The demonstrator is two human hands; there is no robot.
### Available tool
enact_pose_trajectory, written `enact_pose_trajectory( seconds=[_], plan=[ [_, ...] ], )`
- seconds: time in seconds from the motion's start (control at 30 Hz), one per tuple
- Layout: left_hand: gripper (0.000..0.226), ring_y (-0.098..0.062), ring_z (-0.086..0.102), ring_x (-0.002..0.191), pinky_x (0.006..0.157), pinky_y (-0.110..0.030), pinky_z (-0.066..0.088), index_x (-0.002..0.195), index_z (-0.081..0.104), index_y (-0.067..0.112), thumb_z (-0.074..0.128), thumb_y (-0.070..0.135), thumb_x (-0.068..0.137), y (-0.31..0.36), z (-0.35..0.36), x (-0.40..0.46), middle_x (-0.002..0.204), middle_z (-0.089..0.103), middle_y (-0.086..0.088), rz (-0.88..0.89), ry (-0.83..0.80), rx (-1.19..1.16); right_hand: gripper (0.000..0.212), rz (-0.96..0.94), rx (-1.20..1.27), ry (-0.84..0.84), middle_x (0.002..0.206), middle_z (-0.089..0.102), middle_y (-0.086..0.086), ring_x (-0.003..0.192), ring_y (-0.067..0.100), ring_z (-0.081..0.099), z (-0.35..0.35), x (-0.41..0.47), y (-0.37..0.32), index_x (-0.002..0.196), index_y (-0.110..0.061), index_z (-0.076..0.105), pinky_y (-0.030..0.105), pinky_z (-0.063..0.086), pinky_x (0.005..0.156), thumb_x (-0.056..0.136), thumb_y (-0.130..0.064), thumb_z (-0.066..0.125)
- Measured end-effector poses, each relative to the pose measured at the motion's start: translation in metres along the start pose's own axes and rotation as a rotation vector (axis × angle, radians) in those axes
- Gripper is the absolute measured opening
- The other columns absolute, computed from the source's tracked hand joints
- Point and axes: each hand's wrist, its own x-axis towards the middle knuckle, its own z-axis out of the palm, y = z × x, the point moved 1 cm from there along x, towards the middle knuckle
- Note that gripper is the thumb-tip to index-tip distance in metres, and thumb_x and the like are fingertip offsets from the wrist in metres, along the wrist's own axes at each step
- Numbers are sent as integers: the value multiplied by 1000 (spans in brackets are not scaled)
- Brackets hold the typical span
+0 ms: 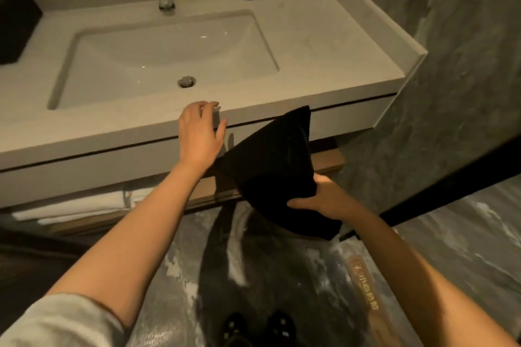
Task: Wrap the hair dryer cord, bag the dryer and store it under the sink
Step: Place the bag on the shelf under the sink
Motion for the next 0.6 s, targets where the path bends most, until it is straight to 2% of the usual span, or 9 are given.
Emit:
enact_pose_trajectory(
  seconds=[0.1,0.2,0.23,0.3,0.33,0.4,0.47,0.53,0.6],
  plan=[
    [42,-37,50,117,101,-46,38,128,54,7,53,29,92,-10,10,4,122,56,-21,94,6,62,50,43,18,-37,103,58,-17,101,7,59,28,-1,18,115,-26,53,16,49,87,73,-24,79],
    [43,-38,51,115,101,-49,39,128,53,8,53,31,92,-19,25,6,124,56,-21,178,42,119,46,74,16,-71,103,56,-21,100,3,58,56,11,38,106,-38,49,22,48,95,73,-26,79],
    [43,-37,52,115,101,-48,39,128,54,9,53,32,92,-22,30,7,123,57,-21,192,68,133,43,98,25,-91,100,55,-22,95,0,57,64,16,44,105,-37,49,18,49,90,75,-25,77],
    [42,-35,53,113,98,-45,38,126,56,11,51,37,93,-27,40,10,121,59,-19,219,135,146,41,154,47,-112,95,53,-23,83,-6,54,76,32,54,109,-32,48,7,46,69,78,-27,74],
    [43,-34,54,113,97,-44,37,126,57,13,51,39,93,-30,45,11,121,59,-18,232,176,157,42,178,52,-109,94,54,-21,80,-6,53,83,41,61,113,-30,50,6,44,63,78,-30,74],
    [44,-33,55,112,97,-40,34,125,58,15,51,44,93,-35,56,13,119,60,-16,250,256,175,46,206,57,-99,96,59,-16,81,-4,56,95,67,74,117,-25,54,9,44,64,77,-34,74],
    [42,-32,56,109,95,-37,30,121,61,17,51,46,93,-38,64,16,116,62,-15,266,347,186,47,240,72,-85,102,65,-8,87,6,62,107,99,88,112,-21,58,22,52,75,73,-38,76],
    [38,-28,55,106,92,-34,29,115,63,18,51,46,92,-39,72,20,111,64,-13,270,429,218,63,268,105,-53,115,64,2,98,18,63,114,132,100,117,-16,57,36,54,87,65,-44,79],
    [35,-23,47,106,91,-33,30,112,65,20,52,45,91,-39,78,22,107,65,-11,277,499,237,73,258,109,8,121,60,3,108,23,60,122,156,112,124,-13,53,35,51,89,63,-45,80]
  ],
)
